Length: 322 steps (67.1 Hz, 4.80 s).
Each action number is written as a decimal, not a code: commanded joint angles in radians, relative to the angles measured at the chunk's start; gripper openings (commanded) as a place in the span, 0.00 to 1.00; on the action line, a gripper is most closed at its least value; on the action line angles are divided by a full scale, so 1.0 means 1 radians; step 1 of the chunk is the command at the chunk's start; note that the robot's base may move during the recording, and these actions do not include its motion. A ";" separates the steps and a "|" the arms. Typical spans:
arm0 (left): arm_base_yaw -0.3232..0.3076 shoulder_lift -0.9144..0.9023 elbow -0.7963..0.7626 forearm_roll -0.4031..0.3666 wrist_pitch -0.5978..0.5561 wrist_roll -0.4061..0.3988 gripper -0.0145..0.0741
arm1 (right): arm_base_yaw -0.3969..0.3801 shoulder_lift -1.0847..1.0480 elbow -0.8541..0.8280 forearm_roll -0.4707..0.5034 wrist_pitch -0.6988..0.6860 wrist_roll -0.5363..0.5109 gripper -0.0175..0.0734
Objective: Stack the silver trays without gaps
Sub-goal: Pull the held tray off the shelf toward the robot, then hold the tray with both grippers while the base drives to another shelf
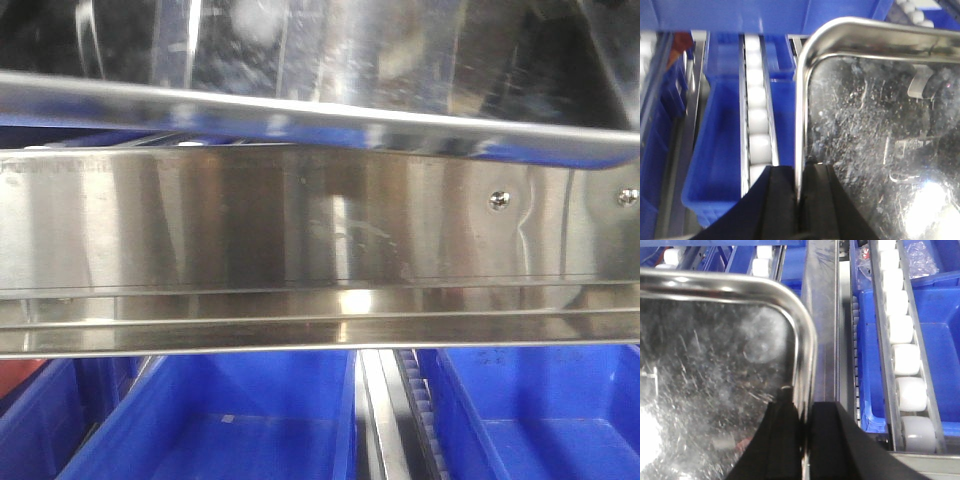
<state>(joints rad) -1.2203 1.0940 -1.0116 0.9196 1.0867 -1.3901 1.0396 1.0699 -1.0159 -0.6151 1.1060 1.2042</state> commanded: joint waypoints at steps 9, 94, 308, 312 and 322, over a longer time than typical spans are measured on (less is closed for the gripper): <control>-0.007 -0.010 -0.002 0.063 -0.005 -0.005 0.15 | 0.003 -0.013 -0.002 -0.036 -0.015 0.001 0.19; -0.007 -0.010 -0.002 0.063 -0.005 -0.005 0.15 | 0.003 -0.013 -0.002 -0.036 -0.015 0.001 0.19; -0.007 -0.010 -0.002 0.063 -0.005 -0.005 0.15 | 0.003 -0.013 -0.002 -0.036 -0.015 0.001 0.19; -0.007 -0.010 -0.002 0.063 -0.005 -0.005 0.15 | 0.003 -0.013 -0.002 -0.036 -0.015 0.001 0.19; -0.007 -0.010 -0.002 0.063 -0.005 -0.005 0.15 | 0.003 -0.013 -0.002 -0.036 -0.015 0.001 0.19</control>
<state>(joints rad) -1.2203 1.0924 -1.0095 0.9461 1.0812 -1.3901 1.0402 1.0683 -1.0159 -0.6225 1.0999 1.2080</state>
